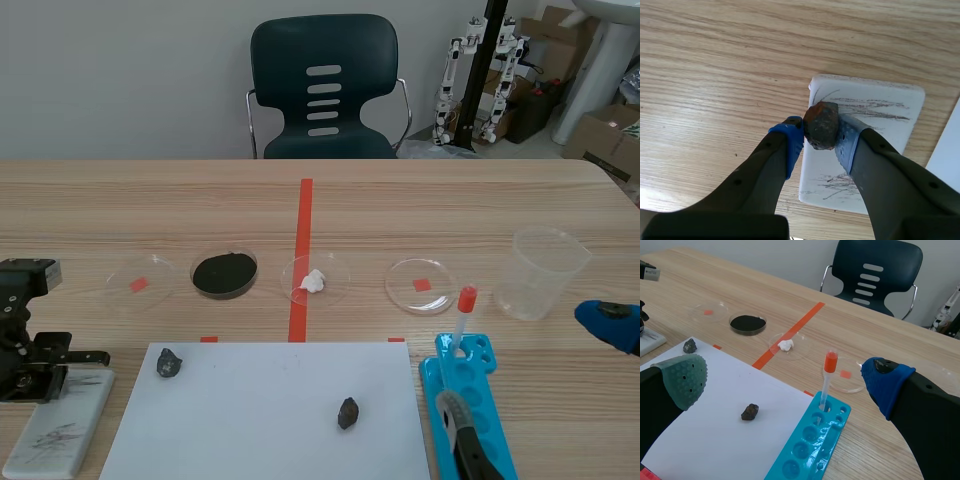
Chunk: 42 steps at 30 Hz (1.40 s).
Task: Rub the mineral on the streak plate
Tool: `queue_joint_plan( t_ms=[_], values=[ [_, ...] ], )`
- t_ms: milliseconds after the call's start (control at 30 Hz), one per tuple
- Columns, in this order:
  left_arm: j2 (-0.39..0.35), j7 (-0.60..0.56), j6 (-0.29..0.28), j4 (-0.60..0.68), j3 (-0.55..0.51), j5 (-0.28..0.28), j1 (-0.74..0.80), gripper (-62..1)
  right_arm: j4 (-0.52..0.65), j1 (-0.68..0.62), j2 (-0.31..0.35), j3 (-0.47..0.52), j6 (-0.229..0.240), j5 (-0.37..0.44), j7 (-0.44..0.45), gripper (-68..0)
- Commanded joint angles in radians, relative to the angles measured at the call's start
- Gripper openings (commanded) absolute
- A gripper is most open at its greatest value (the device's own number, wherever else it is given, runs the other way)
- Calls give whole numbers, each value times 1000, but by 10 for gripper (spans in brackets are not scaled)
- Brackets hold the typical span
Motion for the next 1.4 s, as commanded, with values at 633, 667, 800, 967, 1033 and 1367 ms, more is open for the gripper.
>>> queue_joint_plan(
  t_ms=[633,667,800,967,1033,1367],
  values=[
    [-7,-37,-31,-8,56,-131,13,-539,8,-2,11,1,1,11,18,-20],
    [-7,-28,-13,-8,56,-94,13,-539,8,-2,11,1,1,11,18,-20],
    [-7,-7,24,-8,56,10,13,-539,8,-2,11,1,1,11,18,-20],
    [-7,-5,68,-8,56,84,13,-539,8,-2,11,1,1,11,18,-20],
    [-7,-6,68,-8,56,95,13,-539,8,-2,11,1,1,11,18,-20],
    [-6,-5,82,-8,56,96,13,-539,8,-2,11,1,1,11,18,-20]
  ],
)
